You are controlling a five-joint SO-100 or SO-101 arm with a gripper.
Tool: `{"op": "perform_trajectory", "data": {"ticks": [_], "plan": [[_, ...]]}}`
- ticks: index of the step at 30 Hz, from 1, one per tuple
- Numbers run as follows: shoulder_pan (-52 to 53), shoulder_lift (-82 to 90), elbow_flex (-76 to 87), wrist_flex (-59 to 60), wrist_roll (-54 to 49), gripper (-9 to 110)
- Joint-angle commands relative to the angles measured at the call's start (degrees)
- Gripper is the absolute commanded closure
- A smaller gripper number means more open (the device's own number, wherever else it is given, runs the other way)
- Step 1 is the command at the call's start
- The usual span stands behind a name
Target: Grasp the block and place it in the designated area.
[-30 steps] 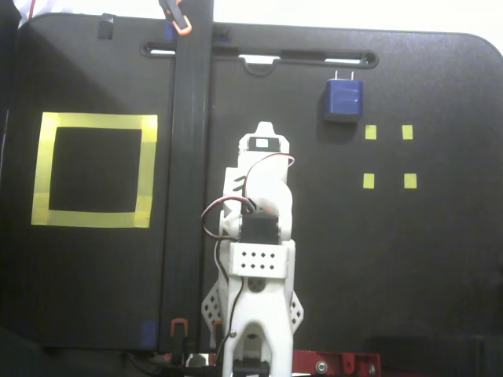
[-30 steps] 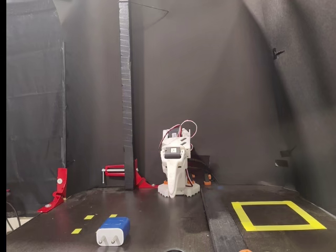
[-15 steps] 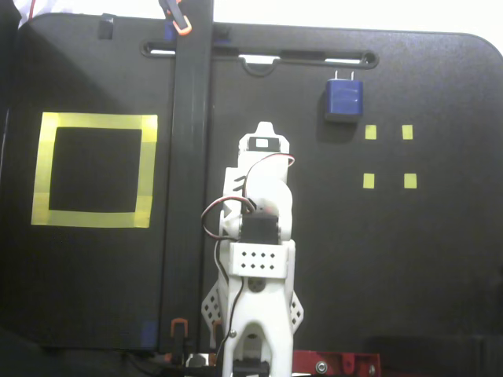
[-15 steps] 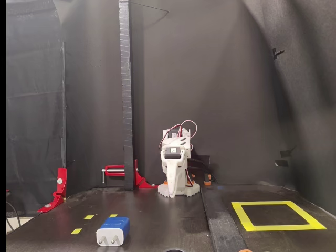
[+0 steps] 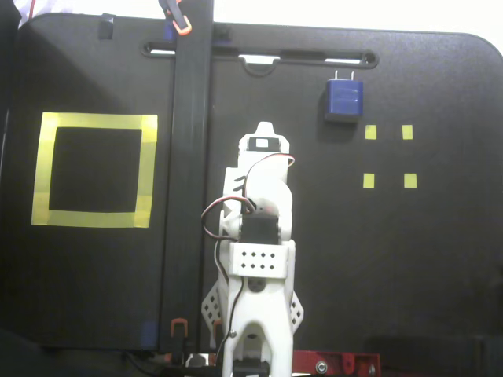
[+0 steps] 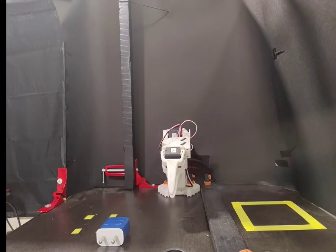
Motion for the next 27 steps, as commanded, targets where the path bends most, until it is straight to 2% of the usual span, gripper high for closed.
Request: {"op": "perform_trajectory", "data": {"ticks": [1,15,27], "plan": [[0.3,0.4,0.3,0.2,0.0,101],[0.2,0.4,0.3,-0.5,-0.9,101],[0.4,0.4,0.3,-20.7,-1.9,101]]}}
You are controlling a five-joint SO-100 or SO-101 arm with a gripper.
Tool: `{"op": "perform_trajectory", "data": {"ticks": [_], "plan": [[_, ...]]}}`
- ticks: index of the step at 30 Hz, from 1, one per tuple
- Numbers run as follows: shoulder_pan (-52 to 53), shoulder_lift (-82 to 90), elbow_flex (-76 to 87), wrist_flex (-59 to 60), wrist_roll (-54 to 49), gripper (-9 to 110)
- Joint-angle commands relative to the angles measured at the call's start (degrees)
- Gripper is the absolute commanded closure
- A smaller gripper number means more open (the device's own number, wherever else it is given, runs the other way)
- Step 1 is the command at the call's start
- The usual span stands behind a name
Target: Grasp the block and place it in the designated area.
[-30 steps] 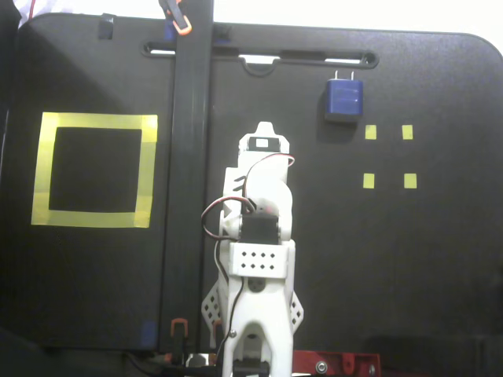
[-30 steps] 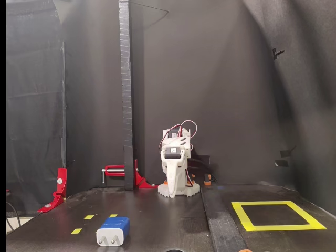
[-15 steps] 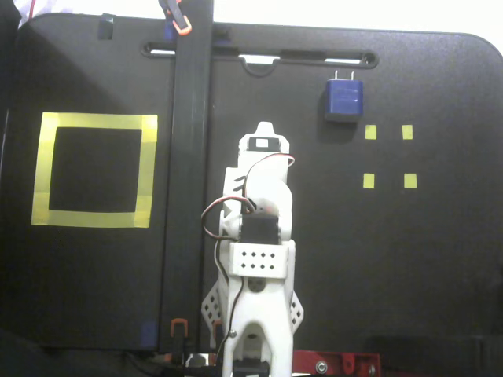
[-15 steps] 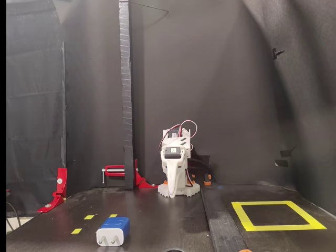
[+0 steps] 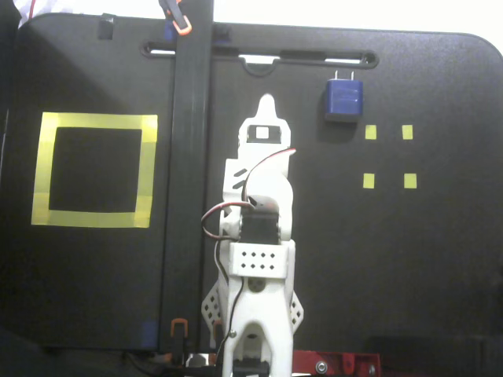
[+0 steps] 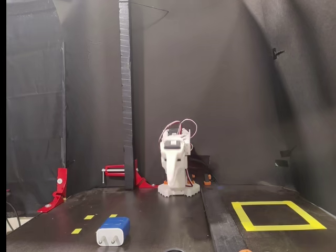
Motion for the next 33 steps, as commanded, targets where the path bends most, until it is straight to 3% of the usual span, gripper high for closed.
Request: {"op": "perform_trajectory", "data": {"ticks": [1,12,24,33], "plan": [[0.4,0.4,0.3,-5.4,-0.5,101],[0.4,0.4,0.3,-22.0,-0.5,101],[4.3,0.4,0.3,-21.1,-0.5,101],[16.8,0.4,0.3,-18.5,-0.4,101]]}}
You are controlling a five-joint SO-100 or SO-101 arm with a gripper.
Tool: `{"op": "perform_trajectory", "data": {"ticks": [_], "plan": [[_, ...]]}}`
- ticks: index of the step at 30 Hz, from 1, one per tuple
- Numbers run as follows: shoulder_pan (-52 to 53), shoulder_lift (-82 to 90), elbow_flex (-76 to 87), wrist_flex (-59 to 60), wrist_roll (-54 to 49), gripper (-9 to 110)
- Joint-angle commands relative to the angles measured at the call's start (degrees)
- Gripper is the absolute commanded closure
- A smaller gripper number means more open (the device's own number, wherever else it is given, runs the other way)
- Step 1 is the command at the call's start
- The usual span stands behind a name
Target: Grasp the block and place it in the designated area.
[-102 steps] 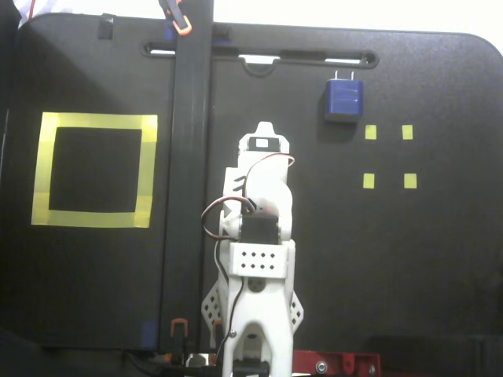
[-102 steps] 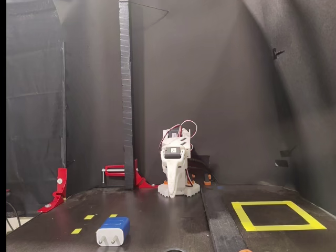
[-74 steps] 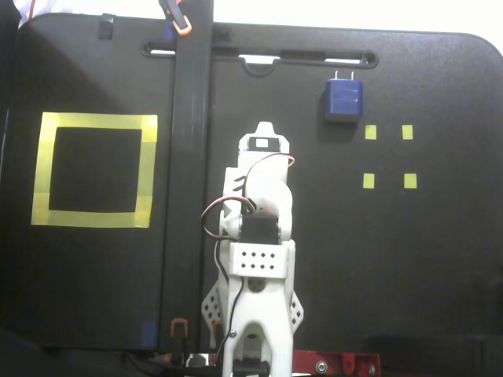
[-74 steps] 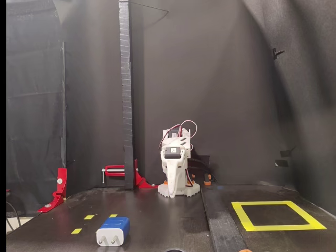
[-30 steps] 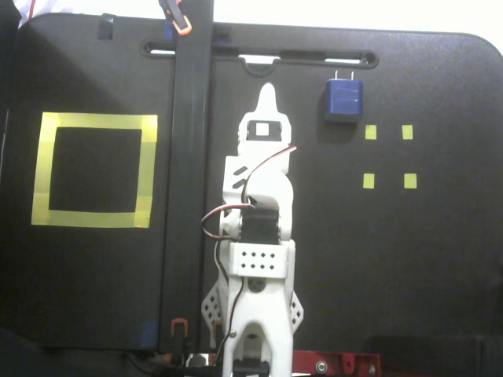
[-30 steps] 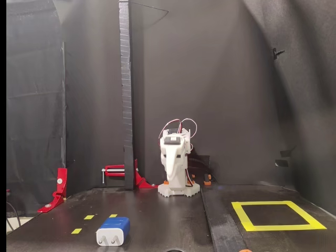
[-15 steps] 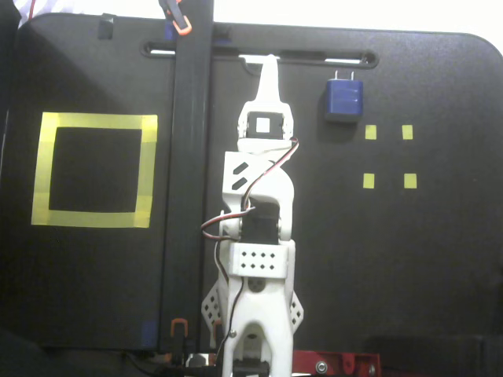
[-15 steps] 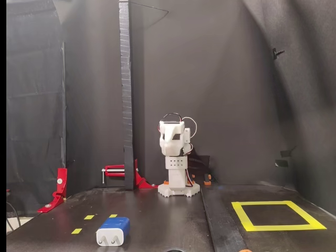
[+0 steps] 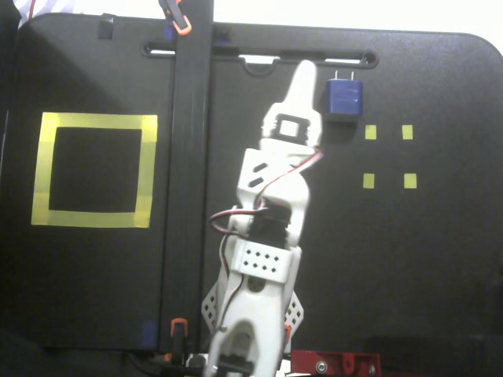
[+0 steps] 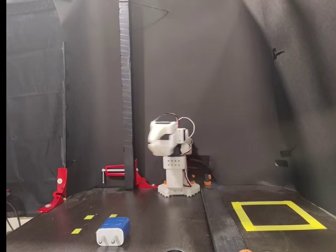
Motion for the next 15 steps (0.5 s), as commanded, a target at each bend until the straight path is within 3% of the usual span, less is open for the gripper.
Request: {"op": "perform_trajectory", "data": {"ticks": [1,15], "plan": [[4.5,0.4,0.3,1.3,-0.4,101],[9.8,-3.8,0.1,-4.4,-0.2,102]]}}
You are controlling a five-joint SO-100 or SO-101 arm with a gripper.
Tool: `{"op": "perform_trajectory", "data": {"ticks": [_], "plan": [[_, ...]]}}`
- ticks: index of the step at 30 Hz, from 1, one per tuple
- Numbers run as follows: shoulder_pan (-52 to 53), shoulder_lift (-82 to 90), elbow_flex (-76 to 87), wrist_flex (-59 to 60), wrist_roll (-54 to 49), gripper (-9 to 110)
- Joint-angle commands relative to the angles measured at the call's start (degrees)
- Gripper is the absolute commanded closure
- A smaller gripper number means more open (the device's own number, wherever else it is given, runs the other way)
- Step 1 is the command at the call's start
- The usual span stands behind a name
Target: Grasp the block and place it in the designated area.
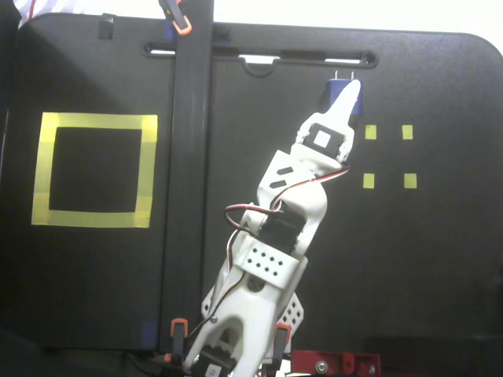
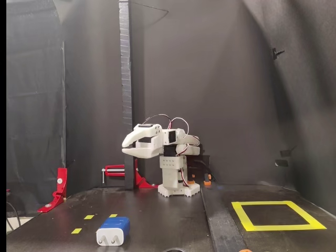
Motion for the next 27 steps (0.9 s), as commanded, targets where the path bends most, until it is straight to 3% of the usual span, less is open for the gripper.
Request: {"op": "perform_trajectory", "data": {"ticks": [1,12,27], "plan": [[-0.1,-3.7,-0.4,-5.3,-0.2,102],[-0.4,-37.3,-26.6,-2.1,4.0,102],[0.8,-76.3,-75.8,40.6,5.7,102]]}}
